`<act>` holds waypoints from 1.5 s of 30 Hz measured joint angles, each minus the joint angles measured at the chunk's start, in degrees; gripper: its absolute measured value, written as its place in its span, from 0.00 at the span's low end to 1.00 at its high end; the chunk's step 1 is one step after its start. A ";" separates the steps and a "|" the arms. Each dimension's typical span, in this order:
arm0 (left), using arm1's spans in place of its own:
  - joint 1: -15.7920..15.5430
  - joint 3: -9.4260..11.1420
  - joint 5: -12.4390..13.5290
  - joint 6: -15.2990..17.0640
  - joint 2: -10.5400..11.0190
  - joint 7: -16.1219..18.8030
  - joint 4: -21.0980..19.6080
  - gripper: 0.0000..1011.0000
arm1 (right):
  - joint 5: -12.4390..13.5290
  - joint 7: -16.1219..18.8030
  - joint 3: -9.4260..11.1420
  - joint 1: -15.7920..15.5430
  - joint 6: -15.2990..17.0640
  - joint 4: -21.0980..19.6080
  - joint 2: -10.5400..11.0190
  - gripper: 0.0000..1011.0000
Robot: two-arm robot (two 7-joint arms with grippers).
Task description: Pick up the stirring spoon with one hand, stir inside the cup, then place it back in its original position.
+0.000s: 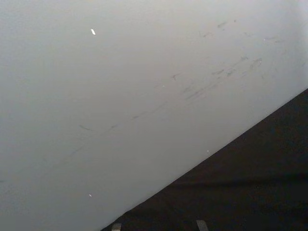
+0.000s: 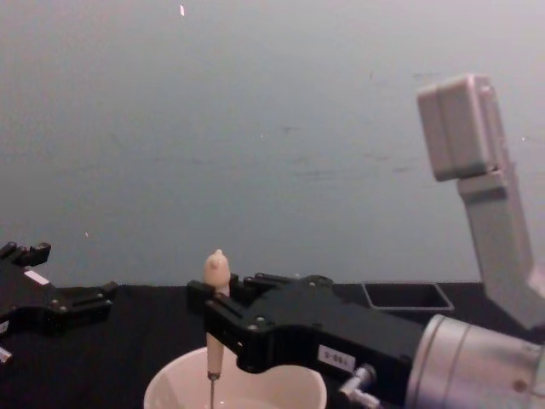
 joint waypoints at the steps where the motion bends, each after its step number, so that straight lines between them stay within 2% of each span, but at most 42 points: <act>1: -0.01 0.00 0.00 0.00 0.00 0.00 0.00 0.99 | -0.28 -0.25 -0.04 0.37 -0.10 0.65 -0.45 0.22; 10: 0.00 0.00 0.00 0.00 0.00 0.00 0.00 0.99 | -1.53 -1.78 0.49 2.06 -0.62 3.78 -2.56 0.22; 21: 0.00 0.00 0.00 0.00 0.00 0.00 0.00 0.99 | -2.59 -2.68 1.78 2.87 -1.15 5.68 -3.29 0.22; 38: 0.00 0.00 0.00 0.00 0.00 0.00 0.00 0.99 | -2.89 -2.60 4.00 1.37 -1.29 4.10 -1.75 0.22; 45: 0.00 0.00 0.00 0.00 0.00 0.00 0.00 0.99 | -1.96 -1.44 4.55 -0.20 -1.11 1.97 -0.07 0.22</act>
